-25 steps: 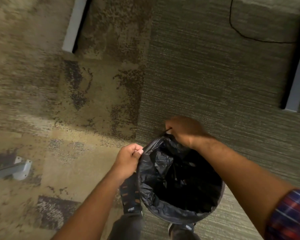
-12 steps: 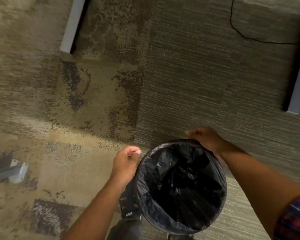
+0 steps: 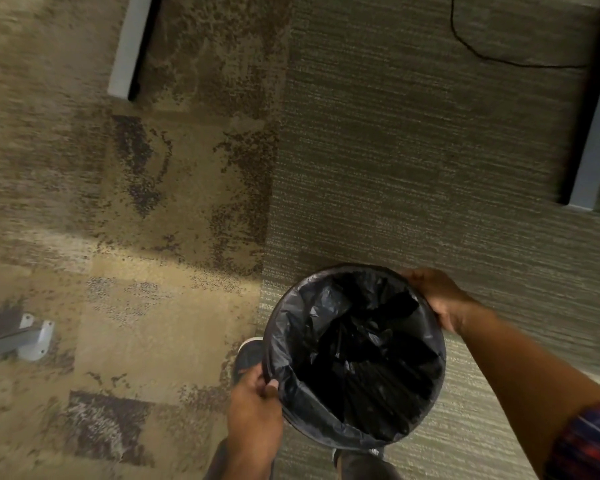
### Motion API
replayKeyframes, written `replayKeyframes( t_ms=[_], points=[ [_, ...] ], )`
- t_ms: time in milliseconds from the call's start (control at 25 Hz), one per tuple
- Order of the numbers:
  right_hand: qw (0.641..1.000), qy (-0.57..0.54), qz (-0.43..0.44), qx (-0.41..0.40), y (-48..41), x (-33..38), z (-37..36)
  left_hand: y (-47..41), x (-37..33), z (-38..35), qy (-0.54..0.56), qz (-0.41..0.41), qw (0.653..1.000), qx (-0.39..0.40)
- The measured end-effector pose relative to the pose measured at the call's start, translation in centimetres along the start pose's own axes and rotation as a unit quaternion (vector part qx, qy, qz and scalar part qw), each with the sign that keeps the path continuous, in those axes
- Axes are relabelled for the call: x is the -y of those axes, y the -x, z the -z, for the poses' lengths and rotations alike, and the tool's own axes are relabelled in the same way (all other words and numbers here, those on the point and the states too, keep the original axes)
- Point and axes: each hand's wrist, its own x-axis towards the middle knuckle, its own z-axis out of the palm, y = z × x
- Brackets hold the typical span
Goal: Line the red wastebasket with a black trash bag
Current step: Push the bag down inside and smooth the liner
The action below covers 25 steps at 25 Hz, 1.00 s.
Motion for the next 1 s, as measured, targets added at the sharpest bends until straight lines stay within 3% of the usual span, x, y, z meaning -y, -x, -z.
replayKeyframes(
  t_ms=[80, 160, 200, 280, 360, 440, 520, 800, 920, 1000],
  points=[
    [0.978, 0.143, 0.087, -0.123, 0.5, 0.4, 0.5, -0.3, -0.3, 0.1, 0.024, -0.008, 1.000, -0.003],
    [0.889, 0.244, 0.252, -0.294, 2.6, 1.0, 0.8, -0.6, -0.8, 0.4, 0.049, -0.020, 0.999, 0.003],
    [0.852, 0.227, 0.334, -0.333, 4.5, 1.2, 0.0, -0.7, -1.0, 0.5, 0.057, -0.025, 0.998, 0.008],
    [0.831, 0.221, 0.424, -0.285, 8.0, 0.1, -3.4, -0.9, -1.3, 0.5, 0.065, -0.034, 0.997, 0.026],
    [0.885, 0.253, 0.368, -0.129, 9.2, -3.3, -8.3, -1.0, -1.2, 0.4, 0.068, -0.038, 0.996, 0.034],
    [0.932, 0.307, 0.190, 0.029, 8.4, -6.5, -12.8, -1.2, -0.7, 0.0, 0.080, -0.041, 0.995, 0.037],
    [0.926, 0.354, 0.071, 0.107, 6.4, -9.2, -16.3, -1.5, -0.2, -0.3, 0.087, -0.039, 0.995, 0.043],
    [0.928, 0.311, 0.043, 0.199, 4.5, -10.0, -17.9, -2.6, 1.0, -0.4, 0.089, -0.068, 0.992, 0.058],
    [0.935, 0.316, 0.049, 0.151, 4.6, -7.9, -16.2, -2.5, 1.4, -0.6, 0.092, -0.073, 0.992, 0.055],
    [0.958, 0.258, 0.042, 0.119, 3.2, -5.9, -14.9, -2.3, 1.7, -0.9, 0.081, -0.079, 0.993, 0.035]
  ],
)
